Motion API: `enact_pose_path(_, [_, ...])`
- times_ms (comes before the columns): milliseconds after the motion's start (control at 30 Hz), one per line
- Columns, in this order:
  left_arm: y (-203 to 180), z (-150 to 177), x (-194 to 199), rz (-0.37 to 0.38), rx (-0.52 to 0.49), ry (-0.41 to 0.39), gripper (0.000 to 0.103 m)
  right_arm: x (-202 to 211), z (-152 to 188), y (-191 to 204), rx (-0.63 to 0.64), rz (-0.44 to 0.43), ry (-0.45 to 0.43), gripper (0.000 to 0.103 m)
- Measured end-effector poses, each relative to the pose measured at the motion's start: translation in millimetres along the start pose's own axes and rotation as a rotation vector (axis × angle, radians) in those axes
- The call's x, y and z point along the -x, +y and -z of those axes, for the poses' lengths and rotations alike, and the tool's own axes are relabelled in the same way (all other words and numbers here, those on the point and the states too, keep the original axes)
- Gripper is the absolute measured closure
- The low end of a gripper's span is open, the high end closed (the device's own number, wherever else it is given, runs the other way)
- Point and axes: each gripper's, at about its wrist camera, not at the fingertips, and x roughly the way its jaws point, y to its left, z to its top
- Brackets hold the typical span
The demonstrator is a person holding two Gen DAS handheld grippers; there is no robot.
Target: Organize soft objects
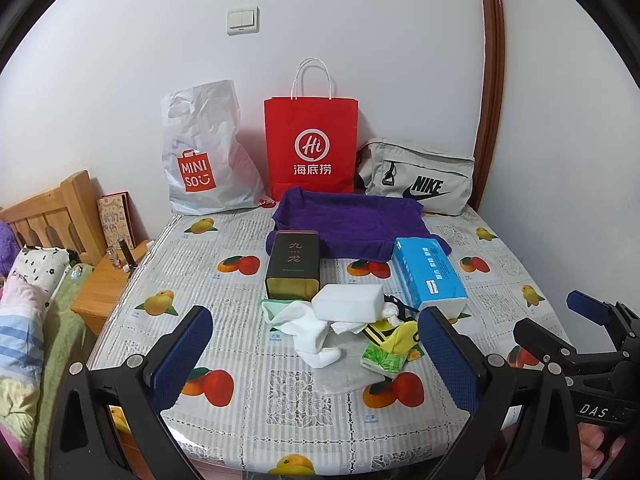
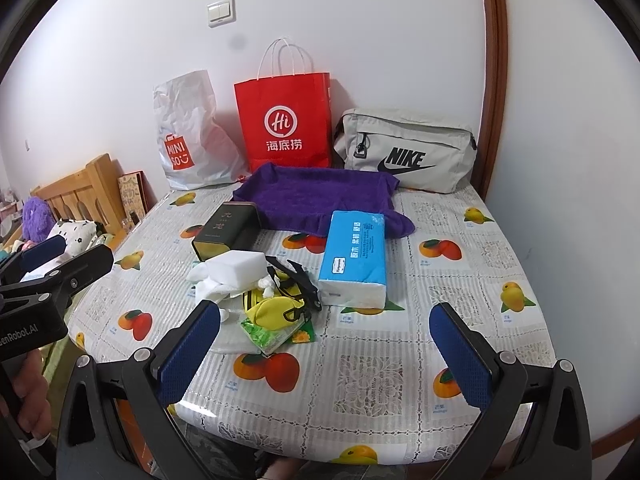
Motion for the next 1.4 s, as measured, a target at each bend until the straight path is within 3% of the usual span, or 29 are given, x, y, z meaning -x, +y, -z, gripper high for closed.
enact_pose_path(1400, [-0.1,-0.4,2.0,-0.013,-0.010,-0.002,0.000,4.3,-1.1,2.2,0.009,0.005,-0.006,0.000])
